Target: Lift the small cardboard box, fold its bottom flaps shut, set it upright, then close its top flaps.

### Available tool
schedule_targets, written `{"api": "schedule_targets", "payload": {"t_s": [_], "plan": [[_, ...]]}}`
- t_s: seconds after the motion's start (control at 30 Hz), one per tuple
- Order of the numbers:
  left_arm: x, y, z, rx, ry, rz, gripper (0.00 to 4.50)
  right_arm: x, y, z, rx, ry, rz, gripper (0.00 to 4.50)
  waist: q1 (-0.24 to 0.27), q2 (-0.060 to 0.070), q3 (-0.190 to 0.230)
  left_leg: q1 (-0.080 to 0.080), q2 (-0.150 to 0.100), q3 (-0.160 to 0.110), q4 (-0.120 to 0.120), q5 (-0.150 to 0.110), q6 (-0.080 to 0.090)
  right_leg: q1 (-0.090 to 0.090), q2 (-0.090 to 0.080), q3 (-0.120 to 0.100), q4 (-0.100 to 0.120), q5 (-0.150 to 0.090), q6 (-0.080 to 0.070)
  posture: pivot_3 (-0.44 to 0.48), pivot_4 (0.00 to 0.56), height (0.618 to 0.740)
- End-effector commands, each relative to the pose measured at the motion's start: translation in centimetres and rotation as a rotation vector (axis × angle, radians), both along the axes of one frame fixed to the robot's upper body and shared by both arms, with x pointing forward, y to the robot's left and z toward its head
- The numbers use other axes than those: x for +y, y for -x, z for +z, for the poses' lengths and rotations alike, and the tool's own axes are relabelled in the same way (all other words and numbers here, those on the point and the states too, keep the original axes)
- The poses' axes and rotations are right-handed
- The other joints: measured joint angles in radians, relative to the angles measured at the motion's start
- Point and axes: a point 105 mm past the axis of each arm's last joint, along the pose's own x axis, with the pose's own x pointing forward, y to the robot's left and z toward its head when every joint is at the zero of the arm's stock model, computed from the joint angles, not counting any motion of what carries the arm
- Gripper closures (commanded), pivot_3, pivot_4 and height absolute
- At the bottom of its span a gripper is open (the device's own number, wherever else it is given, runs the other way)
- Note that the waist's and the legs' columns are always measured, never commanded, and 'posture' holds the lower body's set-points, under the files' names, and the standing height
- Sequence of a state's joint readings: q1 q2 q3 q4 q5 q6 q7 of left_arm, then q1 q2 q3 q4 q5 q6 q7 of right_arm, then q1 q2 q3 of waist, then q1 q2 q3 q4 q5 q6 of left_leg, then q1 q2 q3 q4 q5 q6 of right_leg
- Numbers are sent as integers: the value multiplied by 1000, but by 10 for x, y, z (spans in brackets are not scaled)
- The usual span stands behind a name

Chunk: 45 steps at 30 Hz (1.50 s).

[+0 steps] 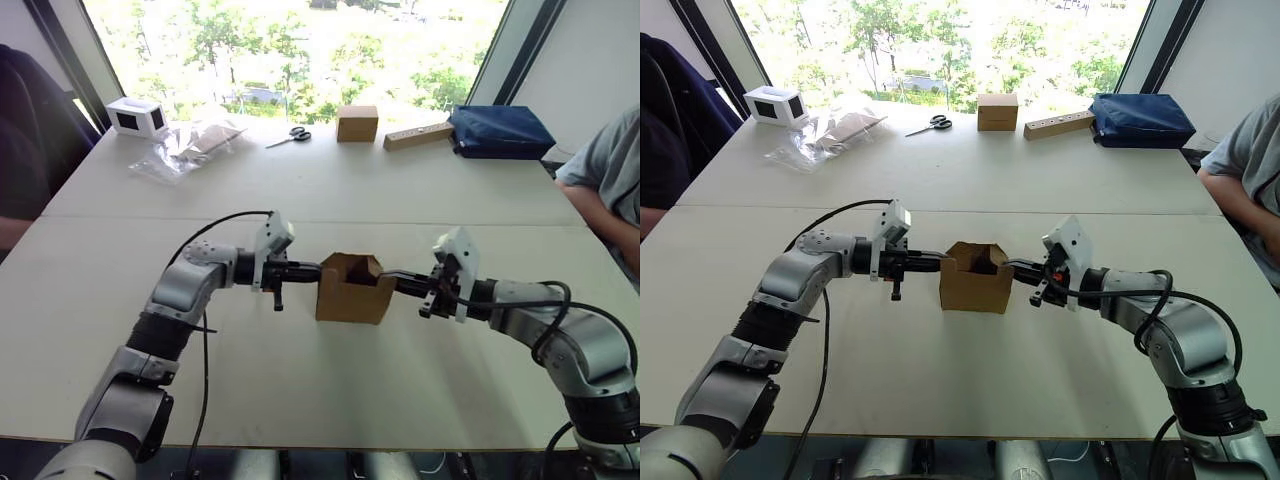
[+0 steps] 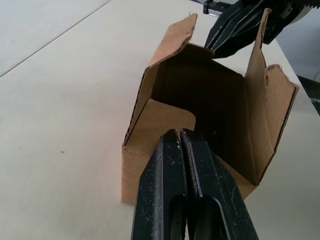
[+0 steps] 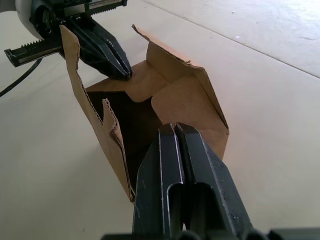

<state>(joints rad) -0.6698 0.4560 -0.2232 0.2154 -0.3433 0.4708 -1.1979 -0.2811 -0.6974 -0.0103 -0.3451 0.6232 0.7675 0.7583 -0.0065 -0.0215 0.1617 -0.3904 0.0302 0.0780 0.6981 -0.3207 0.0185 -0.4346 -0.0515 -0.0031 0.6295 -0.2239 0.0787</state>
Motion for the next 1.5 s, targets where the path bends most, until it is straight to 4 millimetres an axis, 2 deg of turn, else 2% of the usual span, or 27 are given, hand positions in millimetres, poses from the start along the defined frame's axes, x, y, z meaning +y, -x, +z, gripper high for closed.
{"api": "schedule_targets", "payload": {"t_s": [0.03, 0.23, 0.43, 0.67, 0.87, 0.93, 1.0, 1.13, 1.23, 1.37, 1.5], "plan": [[-5, 2, 0, -22, -40, -27, 4448, 1, -2, 6, -33, 22, 29, 4500, 0, 0, 0, 0, 0, 0, 0, 0, 0, 0, 0, 0, 0, 0, 0, 0, 150, 740], [-5, -1, -3, -31, -70, -29, 4448, 0, -10, -1, -18, 54, 36, 4500, -1, 0, 0, 0, 0, 0, 0, 0, 0, 0, 0, 0, 0, 0, 0, 0, 150, 740], [-8, -3, -1, -47, -76, -38, 4448, 5, -12, 1, -20, 81, 97, 4500, -1, 0, 0, 0, 0, 0, 0, 0, 0, 0, 0, 0, 0, 0, 0, 0, 150, 740], [-9, -4, -3, -90, -130, -50, 4448, 0, -19, -15, -14, 211, 91, 4500, -1, 0, 0, 0, 0, 0, 0, 0, 0, 0, 0, 0, 0, 0, 0, 0, 150, 740], [-10, -3, 2, -124, -146, -73, 4448, -1, -21, -9, -27, 190, 86, 4500, -1, 0, 0, 1, 0, 0, 0, 0, 0, 1, 0, 0, 0, 0, 0, 0, 150, 740], [-9, -4, 3, -120, -133, -63, 4448, 0, -22, -1, -54, 164, 82, 4500, -1, 0, 0, 1, 0, 0, 0, 0, 0, 1, 0, 0, 0, 0, 0, 0, 150, 740], [-6, -6, 19, -81, -11, -47, 4448, -1, -19, 13, -81, 122, 71, 4500, 0, 0, 0, 1, 0, 0, 0, 0, 0, 1, 0, 0, 0, 0, 0, 0, 150, 740], [6, -10, 39, -40, 81, -35, 4448, -3, -10, 23, -95, 96, 75, 4500, -2, 0, 0, -1, 1, 0, 0, 0, 0, -1, 0, 0, 0, 0, 0, 0, 150, 740], [16, -21, 49, -36, 107, 4, 4448, -3, -7, 26, -97, 82, 77, 4500, -3, 0, 0, -1, 1, 0, 0, 0, 0, -1, 0, 0, 0, 0, 0, 0, 150, 740], [24, -42, 46, -61, 78, 69, 4448, -6, -6, 38, -121, 57, 57, 4500, -2, 0, 0, -1, 0, 0, 0, 0, 0, -1, 1, 0, 0, 0, 0, 0, 150, 740], [21, -55, 33, -66, 41, 85, 4448, -20, 0, 58, -150, 15, 4, 4500, 1, 0, 0, -1, -1, 0, 0, 0, 0, -2, 0, 0, 0, 0, 0, 0, 150, 740]]}}
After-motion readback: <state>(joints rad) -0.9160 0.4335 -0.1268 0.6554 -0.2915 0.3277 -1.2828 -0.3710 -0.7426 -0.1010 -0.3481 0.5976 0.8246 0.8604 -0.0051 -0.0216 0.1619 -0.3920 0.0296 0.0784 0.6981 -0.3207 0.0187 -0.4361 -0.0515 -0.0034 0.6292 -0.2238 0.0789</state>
